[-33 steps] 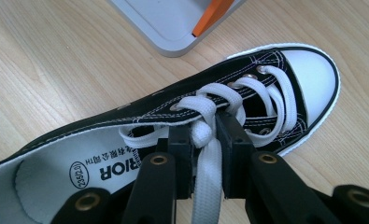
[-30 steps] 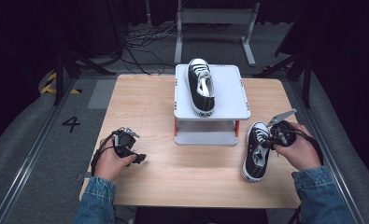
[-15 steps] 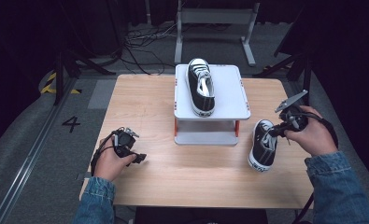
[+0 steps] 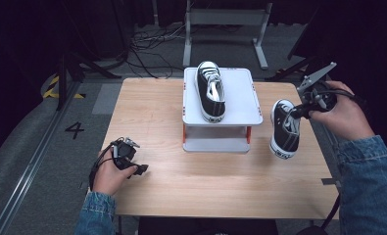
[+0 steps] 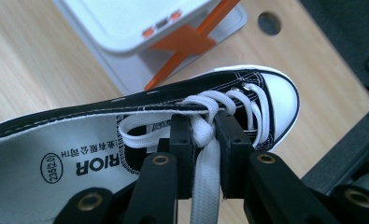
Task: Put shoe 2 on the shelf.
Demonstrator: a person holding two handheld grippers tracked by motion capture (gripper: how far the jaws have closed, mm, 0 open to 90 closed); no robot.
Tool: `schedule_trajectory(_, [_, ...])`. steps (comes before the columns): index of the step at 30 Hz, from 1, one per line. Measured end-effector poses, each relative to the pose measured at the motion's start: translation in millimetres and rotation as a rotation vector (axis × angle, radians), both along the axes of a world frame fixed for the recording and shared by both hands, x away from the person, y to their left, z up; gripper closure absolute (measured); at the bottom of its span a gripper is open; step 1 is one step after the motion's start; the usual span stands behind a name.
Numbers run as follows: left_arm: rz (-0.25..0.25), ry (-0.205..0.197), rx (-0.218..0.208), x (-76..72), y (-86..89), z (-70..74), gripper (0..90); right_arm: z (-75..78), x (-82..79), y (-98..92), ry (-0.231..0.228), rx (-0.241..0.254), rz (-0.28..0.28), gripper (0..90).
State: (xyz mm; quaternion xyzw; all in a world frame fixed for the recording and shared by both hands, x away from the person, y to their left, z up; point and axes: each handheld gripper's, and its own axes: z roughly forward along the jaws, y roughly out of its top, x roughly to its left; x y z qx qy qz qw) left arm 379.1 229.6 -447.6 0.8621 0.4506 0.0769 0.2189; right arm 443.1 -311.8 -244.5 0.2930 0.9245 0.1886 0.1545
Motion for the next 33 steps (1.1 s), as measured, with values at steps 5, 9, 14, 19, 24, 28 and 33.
schedule_trajectory(5, [0.0,0.002,-0.003,-0.7,0.0,-0.8,27.2,24.7,7.4,11.9,-0.064,0.003,0.022,78.6])
schedule_trajectory(9, [-0.003,0.003,-0.003,0.8,-2.2,-1.1,27.2,33.5,14.1,28.6,-0.102,-0.006,0.053,78.6])
schedule_trajectory(14, [-0.017,0.004,-0.005,3.6,-4.8,-1.1,27.2,37.2,27.2,53.7,-0.135,-0.026,0.101,78.6])
schedule_trajectory(19, [-0.025,0.0,-0.011,6.7,-6.3,-1.1,27.2,39.2,39.6,76.3,-0.164,-0.035,0.125,78.7])
schedule_trajectory(24, [-0.031,0.001,-0.012,8.2,-8.6,-2.3,27.3,38.0,55.5,99.2,-0.205,-0.063,0.153,78.6])
schedule_trajectory(28, [-0.04,0.001,-0.01,8.5,-8.7,-2.4,27.3,35.0,66.8,111.0,-0.224,-0.077,0.172,78.6])
schedule_trajectory(33, [-0.035,0.007,-0.009,7.4,-8.6,-3.3,27.3,30.3,77.7,125.1,-0.236,-0.102,0.203,78.7])
